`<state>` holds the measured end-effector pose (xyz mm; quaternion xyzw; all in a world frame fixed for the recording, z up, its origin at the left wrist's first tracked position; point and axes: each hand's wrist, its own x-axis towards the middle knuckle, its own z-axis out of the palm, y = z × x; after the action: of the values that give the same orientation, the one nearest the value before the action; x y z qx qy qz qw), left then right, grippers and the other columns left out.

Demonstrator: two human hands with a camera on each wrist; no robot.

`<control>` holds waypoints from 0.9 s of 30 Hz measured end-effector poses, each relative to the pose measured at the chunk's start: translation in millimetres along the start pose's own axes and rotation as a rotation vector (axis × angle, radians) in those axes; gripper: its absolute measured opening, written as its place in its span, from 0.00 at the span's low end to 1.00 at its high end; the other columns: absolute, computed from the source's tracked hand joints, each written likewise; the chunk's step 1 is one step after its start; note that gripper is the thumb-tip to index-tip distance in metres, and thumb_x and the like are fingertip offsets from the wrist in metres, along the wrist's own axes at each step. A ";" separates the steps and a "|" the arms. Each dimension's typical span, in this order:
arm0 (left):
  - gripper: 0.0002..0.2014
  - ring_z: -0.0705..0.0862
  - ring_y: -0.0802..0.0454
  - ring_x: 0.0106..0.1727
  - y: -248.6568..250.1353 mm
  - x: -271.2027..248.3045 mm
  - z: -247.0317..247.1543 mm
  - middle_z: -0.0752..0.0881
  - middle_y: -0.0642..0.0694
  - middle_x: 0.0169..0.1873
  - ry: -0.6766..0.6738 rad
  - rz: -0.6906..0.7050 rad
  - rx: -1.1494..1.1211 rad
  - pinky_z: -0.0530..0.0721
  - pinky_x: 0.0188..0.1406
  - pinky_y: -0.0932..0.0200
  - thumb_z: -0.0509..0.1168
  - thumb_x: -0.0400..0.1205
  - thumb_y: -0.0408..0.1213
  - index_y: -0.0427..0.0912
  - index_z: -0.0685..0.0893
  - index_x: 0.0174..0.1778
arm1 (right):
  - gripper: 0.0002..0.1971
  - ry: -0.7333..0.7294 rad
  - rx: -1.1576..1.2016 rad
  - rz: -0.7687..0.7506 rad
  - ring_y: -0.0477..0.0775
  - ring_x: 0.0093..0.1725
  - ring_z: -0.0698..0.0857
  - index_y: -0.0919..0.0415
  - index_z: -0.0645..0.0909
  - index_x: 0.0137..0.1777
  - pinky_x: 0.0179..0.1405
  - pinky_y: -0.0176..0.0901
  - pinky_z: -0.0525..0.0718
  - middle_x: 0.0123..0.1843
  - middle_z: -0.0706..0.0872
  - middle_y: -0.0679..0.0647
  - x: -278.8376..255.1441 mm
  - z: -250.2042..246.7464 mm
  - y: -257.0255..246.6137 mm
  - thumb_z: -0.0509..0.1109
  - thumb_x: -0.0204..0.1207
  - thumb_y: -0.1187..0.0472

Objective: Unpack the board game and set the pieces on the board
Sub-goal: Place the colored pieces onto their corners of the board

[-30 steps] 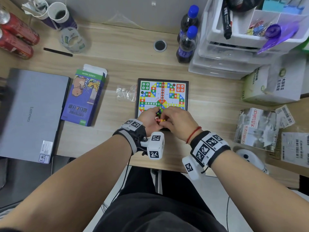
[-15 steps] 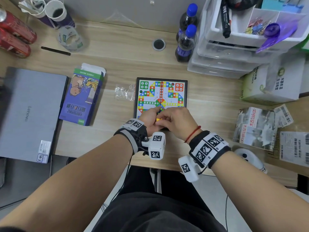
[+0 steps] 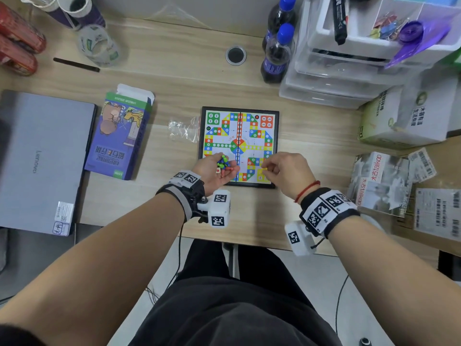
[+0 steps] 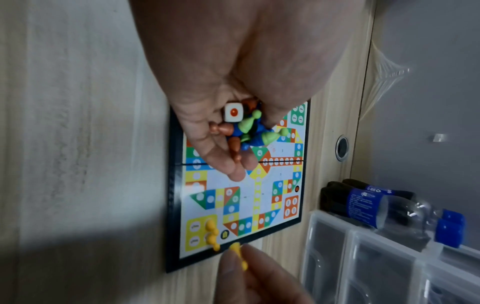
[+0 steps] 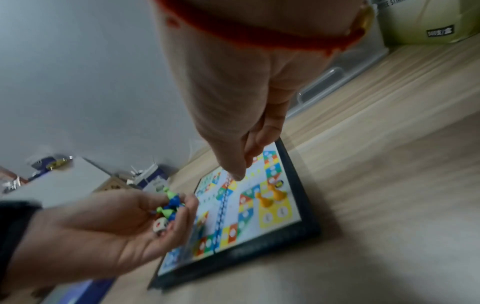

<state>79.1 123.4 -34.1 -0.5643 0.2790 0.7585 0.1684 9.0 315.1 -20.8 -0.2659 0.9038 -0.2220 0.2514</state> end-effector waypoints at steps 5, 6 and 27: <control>0.14 0.86 0.45 0.40 -6.4 0.7 -5.3 0.84 0.39 0.37 0.012 0.001 0.007 0.88 0.35 0.59 0.55 0.90 0.41 0.37 0.77 0.43 | 0.05 -0.087 -0.106 -0.008 0.57 0.51 0.84 0.55 0.89 0.45 0.43 0.48 0.84 0.47 0.84 0.53 -8.1 23.1 6.1 0.75 0.71 0.59; 0.13 0.86 0.45 0.39 -7.3 0.7 -5.5 0.84 0.39 0.37 0.014 0.004 0.007 0.88 0.36 0.59 0.56 0.89 0.41 0.37 0.77 0.44 | 0.05 -0.079 -0.116 0.001 0.57 0.52 0.84 0.55 0.89 0.46 0.42 0.48 0.84 0.48 0.83 0.53 -8.8 25.8 6.7 0.75 0.71 0.59; 0.11 0.88 0.47 0.38 -12.2 2.8 3.5 0.87 0.39 0.37 -0.115 -0.032 0.039 0.90 0.40 0.56 0.59 0.88 0.38 0.34 0.81 0.47 | 0.08 0.125 0.068 -0.108 0.49 0.37 0.80 0.52 0.86 0.44 0.38 0.41 0.80 0.39 0.79 0.50 2.7 12.8 -19.8 0.74 0.72 0.49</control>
<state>82.5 135.0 -38.9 -0.5206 0.2746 0.7813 0.2075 21.7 295.0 -21.0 -0.2911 0.8939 -0.2822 0.1911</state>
